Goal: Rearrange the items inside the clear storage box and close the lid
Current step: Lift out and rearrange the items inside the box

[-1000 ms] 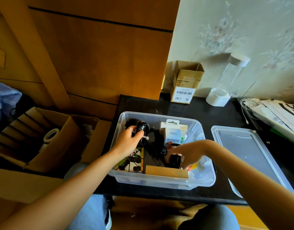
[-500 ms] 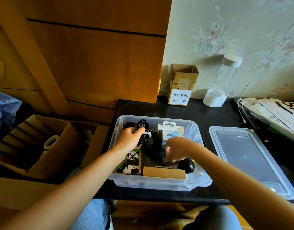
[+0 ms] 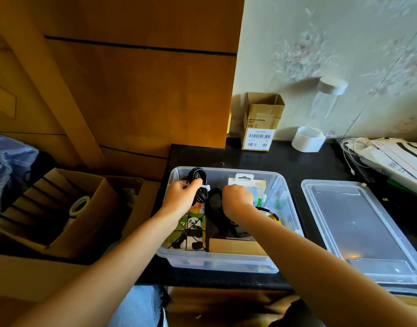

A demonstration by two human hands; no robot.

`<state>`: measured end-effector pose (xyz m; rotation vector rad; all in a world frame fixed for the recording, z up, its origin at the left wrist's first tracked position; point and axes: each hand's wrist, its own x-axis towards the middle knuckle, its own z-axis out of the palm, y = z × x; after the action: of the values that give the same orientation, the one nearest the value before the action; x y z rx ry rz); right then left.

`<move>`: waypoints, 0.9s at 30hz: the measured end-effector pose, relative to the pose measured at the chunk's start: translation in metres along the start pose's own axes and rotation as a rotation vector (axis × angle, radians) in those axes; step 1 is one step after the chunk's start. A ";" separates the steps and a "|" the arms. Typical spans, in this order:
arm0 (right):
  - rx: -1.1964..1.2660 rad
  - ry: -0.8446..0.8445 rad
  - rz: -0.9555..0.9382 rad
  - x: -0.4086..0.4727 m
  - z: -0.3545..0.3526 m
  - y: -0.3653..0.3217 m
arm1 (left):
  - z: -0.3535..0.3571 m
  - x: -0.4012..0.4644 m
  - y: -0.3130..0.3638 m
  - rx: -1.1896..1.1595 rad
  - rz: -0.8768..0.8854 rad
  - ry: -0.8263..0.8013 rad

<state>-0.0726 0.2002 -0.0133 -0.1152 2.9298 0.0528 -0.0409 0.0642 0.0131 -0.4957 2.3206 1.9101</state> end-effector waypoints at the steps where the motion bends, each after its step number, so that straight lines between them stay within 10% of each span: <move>1: 0.014 0.002 0.006 0.002 0.000 -0.001 | -0.001 0.001 -0.001 0.010 0.002 0.001; 19: 0.209 0.062 0.031 -0.007 0.012 0.014 | 0.048 0.018 -0.005 1.037 0.363 0.049; 27: 0.085 0.110 -0.257 -0.018 0.012 0.023 | 0.057 0.016 -0.011 1.179 0.391 0.078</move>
<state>-0.0546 0.2251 -0.0211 -0.4937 2.9936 -0.1217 -0.0602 0.1145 -0.0131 0.0349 3.1560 0.2896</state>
